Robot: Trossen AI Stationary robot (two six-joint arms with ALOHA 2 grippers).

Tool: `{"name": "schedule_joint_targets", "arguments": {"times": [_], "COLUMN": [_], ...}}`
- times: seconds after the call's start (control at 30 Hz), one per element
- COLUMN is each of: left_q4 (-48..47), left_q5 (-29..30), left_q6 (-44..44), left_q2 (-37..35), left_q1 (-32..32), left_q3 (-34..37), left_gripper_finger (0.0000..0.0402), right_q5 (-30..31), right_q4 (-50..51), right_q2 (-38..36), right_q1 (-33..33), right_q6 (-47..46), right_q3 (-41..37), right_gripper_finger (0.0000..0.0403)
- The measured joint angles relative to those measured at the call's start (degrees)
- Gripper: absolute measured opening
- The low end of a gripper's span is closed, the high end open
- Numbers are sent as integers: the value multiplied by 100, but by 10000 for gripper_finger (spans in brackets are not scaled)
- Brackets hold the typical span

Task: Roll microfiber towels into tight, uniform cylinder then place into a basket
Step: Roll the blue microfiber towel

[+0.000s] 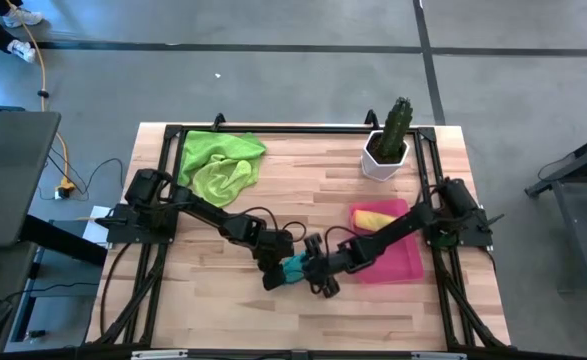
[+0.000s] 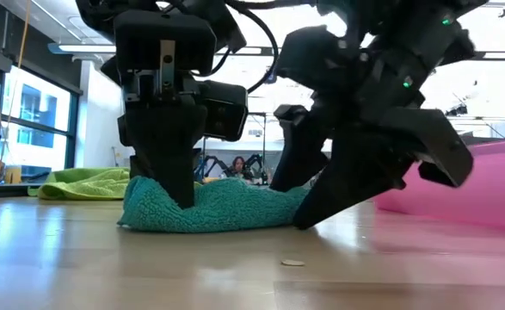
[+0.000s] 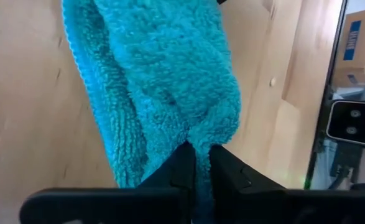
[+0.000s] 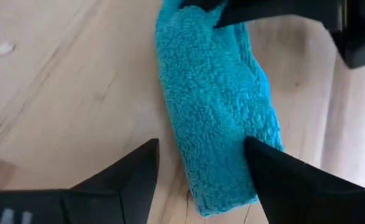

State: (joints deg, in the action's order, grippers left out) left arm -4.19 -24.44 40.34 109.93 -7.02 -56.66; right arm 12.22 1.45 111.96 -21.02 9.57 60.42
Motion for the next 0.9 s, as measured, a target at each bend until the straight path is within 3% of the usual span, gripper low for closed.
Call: {"name": "schedule_joint_targets", "arguments": {"times": [0.2,0.47,0.57,0.9], "left_q4": [32,-165,-583,-1507], "left_q5": [-208,-282,-281,283], "left_q6": [43,-389,-516,-1351], "left_q2": [-43,-205,-235,-859], "left_q1": [52,95,130,133], "left_q3": [6,-2,-8,0], "left_gripper_finger": [41,71,77,70], "right_q5": [-620,-658,-983,-2304], "right_q4": [146,358,379,315], "right_q2": [7,7,7,17], "right_q1": [237,323,357,768], "right_q6": [-725,-1257,-1263,-1965], "right_q3": [11,15,13,-2], "right_gripper_finger": [198,60,13,5]}}
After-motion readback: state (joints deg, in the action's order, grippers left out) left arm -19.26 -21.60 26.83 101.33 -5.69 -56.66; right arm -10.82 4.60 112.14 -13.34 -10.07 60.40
